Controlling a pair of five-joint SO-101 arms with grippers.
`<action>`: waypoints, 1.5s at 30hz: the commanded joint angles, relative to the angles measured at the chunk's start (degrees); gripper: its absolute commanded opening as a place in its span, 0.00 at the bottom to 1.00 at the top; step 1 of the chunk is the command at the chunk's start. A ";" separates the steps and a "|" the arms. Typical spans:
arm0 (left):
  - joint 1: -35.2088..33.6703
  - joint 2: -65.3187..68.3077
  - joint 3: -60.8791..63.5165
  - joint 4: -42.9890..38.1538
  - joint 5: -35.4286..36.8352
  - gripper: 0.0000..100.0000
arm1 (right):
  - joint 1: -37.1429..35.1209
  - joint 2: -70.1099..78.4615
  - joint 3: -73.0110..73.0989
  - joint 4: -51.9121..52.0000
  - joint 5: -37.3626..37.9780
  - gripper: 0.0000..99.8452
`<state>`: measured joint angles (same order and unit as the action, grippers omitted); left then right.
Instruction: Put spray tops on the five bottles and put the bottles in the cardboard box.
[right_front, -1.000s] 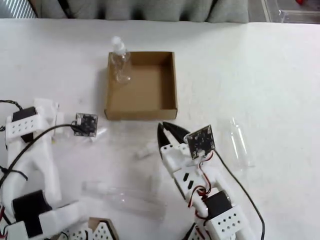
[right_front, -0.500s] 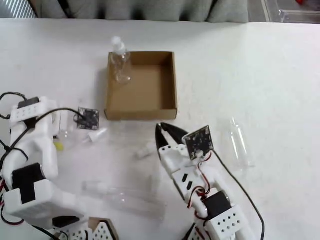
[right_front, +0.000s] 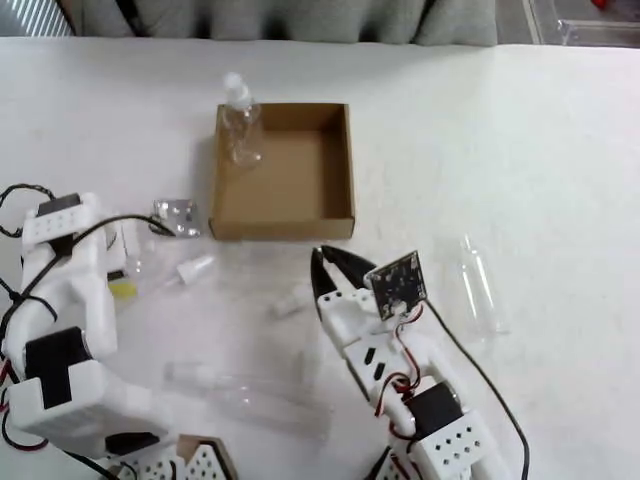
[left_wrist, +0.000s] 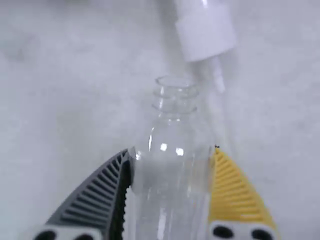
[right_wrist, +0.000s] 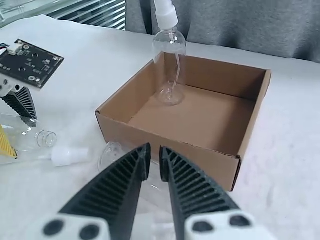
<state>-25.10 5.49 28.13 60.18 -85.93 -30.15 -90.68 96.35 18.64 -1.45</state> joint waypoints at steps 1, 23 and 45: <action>1.80 -0.84 -3.08 1.58 16.70 0.06 | -0.04 -0.13 0.79 0.40 0.62 0.02; 1.45 -22.20 -16.26 19.96 103.74 0.06 | -4.35 -0.13 0.79 5.23 0.62 0.02; -18.24 -22.90 -10.02 5.71 113.14 0.06 | -21.67 9.45 -5.89 4.88 2.99 0.02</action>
<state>-42.68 -14.81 21.89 66.59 26.33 -51.08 -86.55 95.03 25.58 -1.10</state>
